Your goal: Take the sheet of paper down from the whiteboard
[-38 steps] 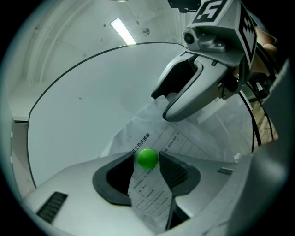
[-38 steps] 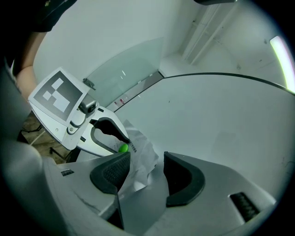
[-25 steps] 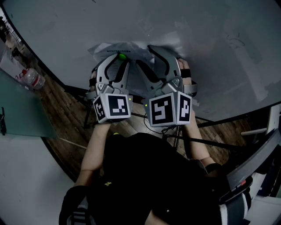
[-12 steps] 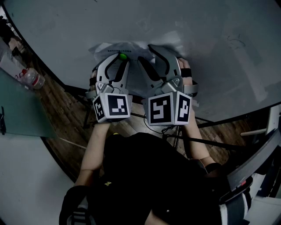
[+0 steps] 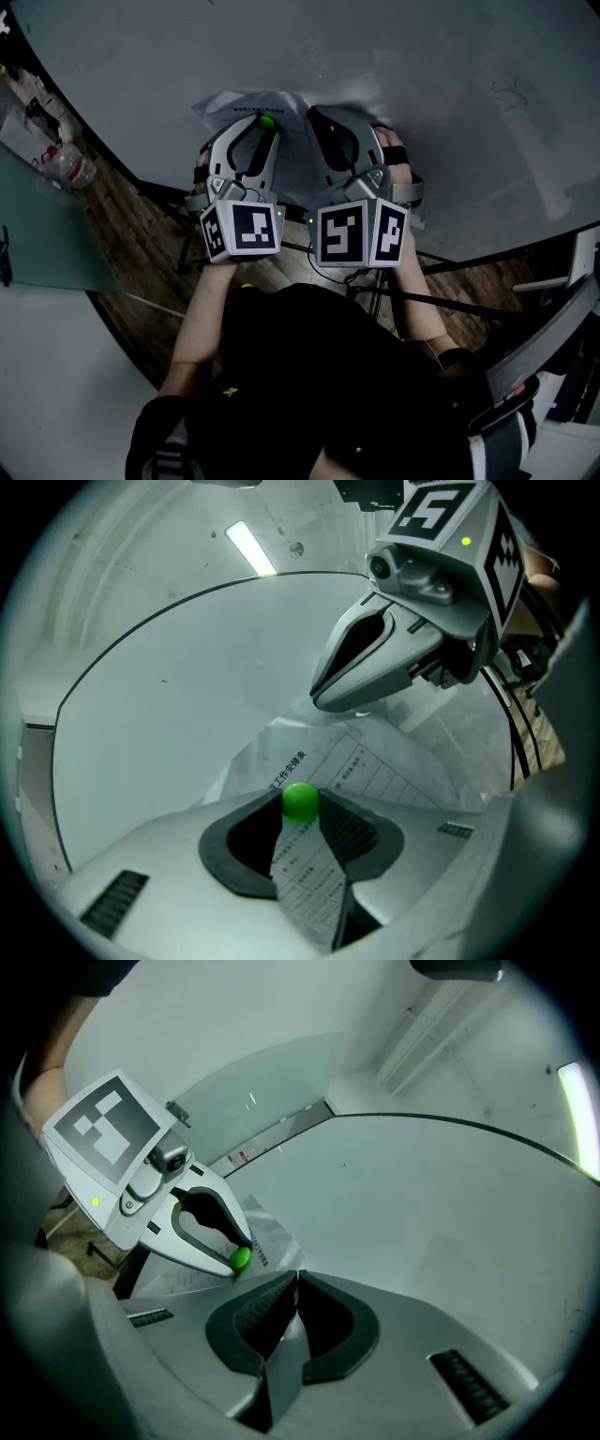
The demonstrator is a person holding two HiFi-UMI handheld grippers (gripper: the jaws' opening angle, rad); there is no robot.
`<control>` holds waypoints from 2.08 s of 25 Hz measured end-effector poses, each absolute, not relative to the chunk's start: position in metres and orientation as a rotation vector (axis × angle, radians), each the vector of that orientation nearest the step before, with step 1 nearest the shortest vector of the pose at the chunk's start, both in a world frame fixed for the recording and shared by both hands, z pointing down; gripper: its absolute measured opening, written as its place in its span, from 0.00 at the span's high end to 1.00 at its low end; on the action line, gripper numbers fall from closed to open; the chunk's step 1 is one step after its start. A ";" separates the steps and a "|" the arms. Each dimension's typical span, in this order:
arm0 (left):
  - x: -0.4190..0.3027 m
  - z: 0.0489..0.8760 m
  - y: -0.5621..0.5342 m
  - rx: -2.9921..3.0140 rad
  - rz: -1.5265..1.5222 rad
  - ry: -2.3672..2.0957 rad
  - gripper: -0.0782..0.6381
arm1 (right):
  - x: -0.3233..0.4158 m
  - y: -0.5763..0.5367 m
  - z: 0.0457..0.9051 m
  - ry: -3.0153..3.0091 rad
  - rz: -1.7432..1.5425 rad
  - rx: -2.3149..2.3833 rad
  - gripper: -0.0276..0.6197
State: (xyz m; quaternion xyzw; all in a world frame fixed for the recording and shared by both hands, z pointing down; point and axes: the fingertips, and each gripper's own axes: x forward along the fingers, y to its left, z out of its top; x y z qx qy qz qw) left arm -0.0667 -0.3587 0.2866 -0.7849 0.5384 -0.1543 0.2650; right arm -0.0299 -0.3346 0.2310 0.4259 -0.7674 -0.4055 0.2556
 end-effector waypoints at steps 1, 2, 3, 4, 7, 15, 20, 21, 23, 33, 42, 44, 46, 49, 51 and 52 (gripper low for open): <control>-0.067 0.287 -0.359 -2.121 -0.416 1.454 0.70 | -0.031 -0.334 0.232 -2.084 -1.102 1.150 0.93; -0.067 0.287 -0.359 -2.121 -0.415 1.453 0.70 | -0.031 -0.334 0.233 -2.087 -1.099 1.144 0.93; -0.067 0.287 -0.358 -2.121 -0.415 1.453 0.70 | -0.031 -0.334 0.233 -2.093 -1.093 1.140 0.93; -0.067 0.286 -0.358 -2.121 -0.414 1.452 0.70 | -0.031 -0.333 0.233 -2.099 -1.086 1.141 0.93; -0.067 0.286 -0.358 -2.120 -0.413 1.451 0.70 | -0.030 -0.333 0.230 -2.123 -1.058 1.153 0.94; -0.067 0.286 -0.358 -2.122 -0.428 1.451 0.70 | -0.029 -0.334 0.228 -2.153 -1.017 1.156 0.94; -0.066 0.287 -0.358 -2.115 -0.442 1.453 0.70 | -0.027 -0.333 0.230 -2.172 -0.986 1.153 0.94; -0.067 0.287 -0.358 -2.114 -0.444 1.454 0.70 | -0.027 -0.333 0.230 -2.175 -0.981 1.153 0.94; -0.067 0.287 -0.358 -2.116 -0.447 1.457 0.70 | -0.026 -0.333 0.230 -2.183 -0.970 1.151 0.94; -0.059 0.292 -0.348 -2.139 -0.433 1.442 0.70 | -0.023 -0.333 0.232 -2.189 -0.955 1.151 0.94; -0.065 0.280 -0.335 -2.136 -0.395 1.451 0.70 | -0.024 -0.332 0.231 -2.196 -0.945 1.150 0.94; -0.064 0.279 -0.334 -2.159 -0.377 1.448 0.70 | -0.024 -0.332 0.232 -2.198 -0.945 1.151 0.94; -0.064 0.279 -0.333 -2.175 -0.368 1.452 0.70 | -0.023 -0.332 0.231 -2.199 -0.944 1.153 0.94; -0.067 0.277 -0.332 -2.169 -0.370 1.459 0.70 | -0.021 -0.332 0.230 -2.201 -0.935 1.162 0.94; -0.067 0.276 -0.330 -2.172 -0.366 1.461 0.70 | -0.019 -0.332 0.230 -2.202 -0.930 1.166 0.94; -0.067 0.276 -0.328 -2.174 -0.364 1.462 0.70 | -0.019 -0.331 0.230 -2.202 -0.929 1.167 0.94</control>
